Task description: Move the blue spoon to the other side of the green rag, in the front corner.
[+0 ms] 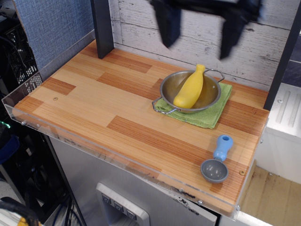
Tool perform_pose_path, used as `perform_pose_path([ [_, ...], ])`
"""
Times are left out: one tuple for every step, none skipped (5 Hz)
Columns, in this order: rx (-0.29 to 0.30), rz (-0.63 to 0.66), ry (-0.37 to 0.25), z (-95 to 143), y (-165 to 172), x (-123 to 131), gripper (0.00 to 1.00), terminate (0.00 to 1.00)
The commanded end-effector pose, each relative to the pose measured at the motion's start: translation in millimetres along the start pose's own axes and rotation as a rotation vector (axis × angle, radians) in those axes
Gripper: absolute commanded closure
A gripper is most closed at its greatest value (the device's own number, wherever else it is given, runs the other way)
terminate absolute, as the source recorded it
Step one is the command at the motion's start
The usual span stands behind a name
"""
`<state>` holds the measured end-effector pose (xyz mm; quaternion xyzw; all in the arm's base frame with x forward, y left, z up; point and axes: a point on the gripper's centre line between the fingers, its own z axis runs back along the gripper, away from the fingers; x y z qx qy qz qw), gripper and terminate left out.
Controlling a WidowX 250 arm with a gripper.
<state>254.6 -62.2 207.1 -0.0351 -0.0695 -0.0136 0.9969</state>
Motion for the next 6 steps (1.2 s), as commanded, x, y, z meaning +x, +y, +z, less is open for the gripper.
perform_pose_path([
  [0.01,-0.054,0.032,-14.6,47.7,31.3,0.0,0.0],
  [0.057,-0.059,0.059,-36.5,59.4,33.7,0.0,0.0],
  [0.093,-0.059,0.049,-40.8,63.7,33.2,0.0,0.0],
  [0.12,-0.056,0.044,-41.0,65.7,32.5,0.0,0.0],
  [0.12,-0.056,0.044,-41.0,65.7,32.5,0.0,0.0],
  [0.12,-0.056,0.044,-41.0,65.7,32.5,0.0,1.0],
])
